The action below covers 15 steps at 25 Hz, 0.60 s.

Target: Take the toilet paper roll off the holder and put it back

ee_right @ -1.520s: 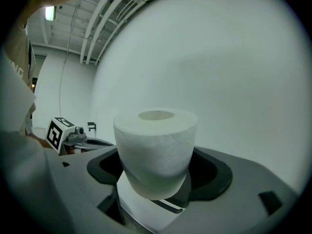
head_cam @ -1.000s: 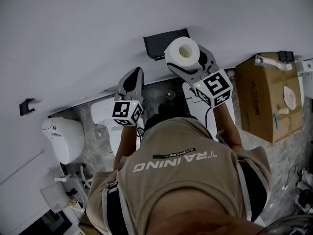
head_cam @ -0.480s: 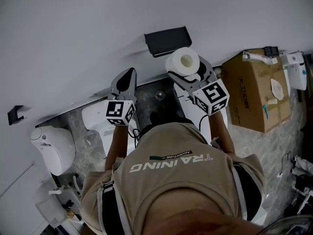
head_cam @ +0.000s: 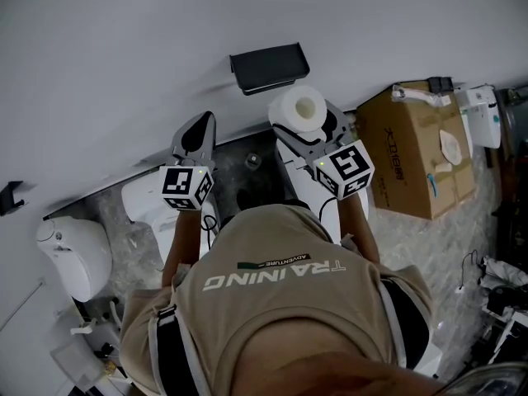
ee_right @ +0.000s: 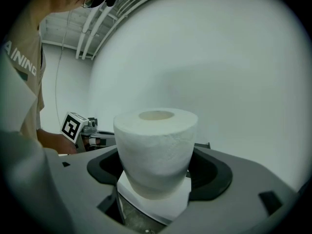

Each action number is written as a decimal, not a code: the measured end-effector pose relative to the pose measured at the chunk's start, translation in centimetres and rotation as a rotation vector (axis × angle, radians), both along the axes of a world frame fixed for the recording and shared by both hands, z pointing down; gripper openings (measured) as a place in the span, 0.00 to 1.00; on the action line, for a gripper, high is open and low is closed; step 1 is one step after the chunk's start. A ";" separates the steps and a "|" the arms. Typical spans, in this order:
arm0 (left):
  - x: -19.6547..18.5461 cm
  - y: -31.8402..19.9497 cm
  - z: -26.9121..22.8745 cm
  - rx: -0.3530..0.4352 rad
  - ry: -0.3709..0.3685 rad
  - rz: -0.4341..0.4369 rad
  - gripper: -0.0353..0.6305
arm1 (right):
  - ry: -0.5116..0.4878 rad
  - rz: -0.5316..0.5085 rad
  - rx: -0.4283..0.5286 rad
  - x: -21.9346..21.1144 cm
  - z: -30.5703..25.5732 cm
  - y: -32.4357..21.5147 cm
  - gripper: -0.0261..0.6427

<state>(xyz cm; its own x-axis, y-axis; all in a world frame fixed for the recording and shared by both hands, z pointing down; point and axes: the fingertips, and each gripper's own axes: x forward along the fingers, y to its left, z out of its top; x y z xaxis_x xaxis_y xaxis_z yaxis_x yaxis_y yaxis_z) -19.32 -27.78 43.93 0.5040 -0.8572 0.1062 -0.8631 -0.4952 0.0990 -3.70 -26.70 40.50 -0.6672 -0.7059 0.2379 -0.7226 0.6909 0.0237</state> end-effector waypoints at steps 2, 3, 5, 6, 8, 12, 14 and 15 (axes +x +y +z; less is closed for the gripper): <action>0.5 -0.3 0.0 -0.001 0.003 -0.005 0.06 | 0.005 -0.010 0.005 0.4 0.0 -0.1 0.59; 0.9 -0.4 0.0 -0.001 0.001 -0.002 0.06 | 0.004 -0.013 0.006 0.7 -0.1 -0.3 0.59; 1.7 -0.7 -0.1 0.004 -0.006 0.006 0.06 | -0.001 -0.023 0.015 0.9 -0.6 -0.8 0.59; 2.0 -0.8 -0.1 0.006 -0.008 0.007 0.06 | -0.003 -0.030 0.024 0.9 -0.9 -1.1 0.59; 2.6 -0.7 0.0 0.000 -0.005 0.003 0.06 | -0.005 -0.043 0.043 1.0 -1.6 -2.1 0.59; 4.0 0.3 0.3 -0.016 0.001 0.003 0.06 | 0.008 -0.074 0.059 0.6 -2.8 -4.9 0.59; 4.5 0.8 0.1 -0.017 0.006 -0.002 0.06 | 0.025 -0.093 0.063 0.2 -3.1 -6.4 0.59; 4.6 1.1 0.0 -0.014 0.006 -0.008 0.06 | 0.027 -0.104 0.065 -0.1 -3.2 -7.2 0.59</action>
